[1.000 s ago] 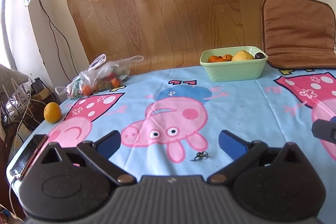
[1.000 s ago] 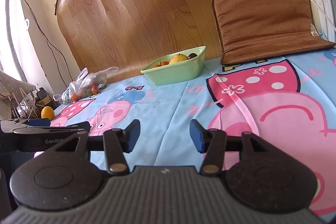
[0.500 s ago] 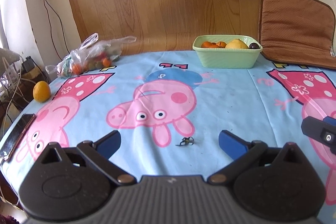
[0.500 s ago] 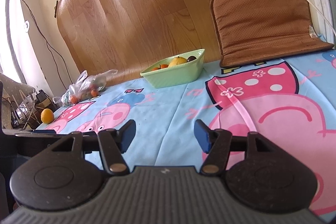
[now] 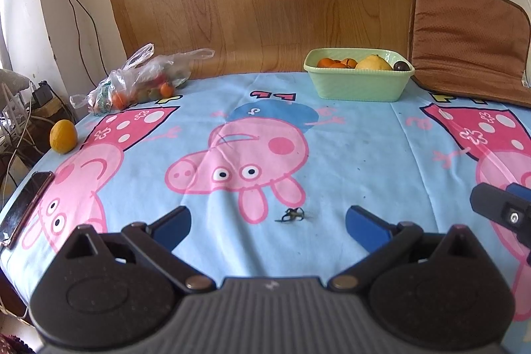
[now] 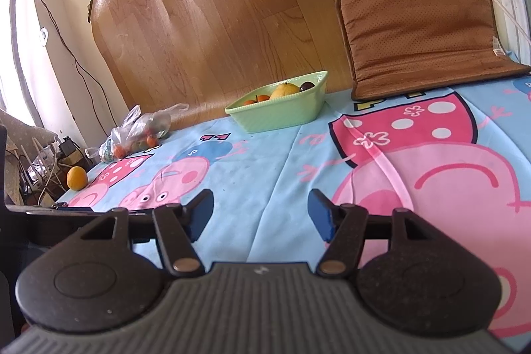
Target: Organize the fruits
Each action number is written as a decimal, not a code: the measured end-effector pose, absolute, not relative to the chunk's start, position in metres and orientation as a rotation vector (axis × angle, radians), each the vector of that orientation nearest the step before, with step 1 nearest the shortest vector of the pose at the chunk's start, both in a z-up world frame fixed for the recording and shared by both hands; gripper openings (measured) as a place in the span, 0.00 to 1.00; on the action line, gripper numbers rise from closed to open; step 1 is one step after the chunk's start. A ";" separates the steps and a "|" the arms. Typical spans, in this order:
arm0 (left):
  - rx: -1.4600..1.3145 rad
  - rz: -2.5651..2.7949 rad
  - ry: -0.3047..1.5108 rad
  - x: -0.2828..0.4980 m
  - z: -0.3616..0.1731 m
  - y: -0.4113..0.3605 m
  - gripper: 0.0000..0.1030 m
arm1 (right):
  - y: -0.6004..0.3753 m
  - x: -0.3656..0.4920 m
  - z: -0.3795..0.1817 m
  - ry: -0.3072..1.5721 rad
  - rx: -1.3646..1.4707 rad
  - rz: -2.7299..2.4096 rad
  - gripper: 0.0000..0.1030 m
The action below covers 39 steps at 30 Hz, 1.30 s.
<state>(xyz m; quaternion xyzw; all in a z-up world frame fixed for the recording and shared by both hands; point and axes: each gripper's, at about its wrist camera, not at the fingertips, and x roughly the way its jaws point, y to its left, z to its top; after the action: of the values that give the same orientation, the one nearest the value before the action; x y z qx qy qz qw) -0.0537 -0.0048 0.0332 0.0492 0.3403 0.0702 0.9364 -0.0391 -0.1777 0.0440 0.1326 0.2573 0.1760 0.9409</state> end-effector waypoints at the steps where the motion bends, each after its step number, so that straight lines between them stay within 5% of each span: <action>1: 0.103 0.143 0.697 -0.053 0.033 -0.005 1.00 | -0.178 -0.039 0.044 0.525 0.270 0.359 0.63; 39: 0.140 0.089 0.747 -0.055 0.020 -0.018 1.00 | -0.180 -0.038 0.043 0.534 0.284 0.361 0.64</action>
<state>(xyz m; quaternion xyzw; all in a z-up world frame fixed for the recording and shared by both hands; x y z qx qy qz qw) -0.0551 -0.0176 0.0202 0.0683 0.3642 0.0436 0.9278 -0.0376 -0.1801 0.0425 0.1389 0.2615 0.1766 0.9387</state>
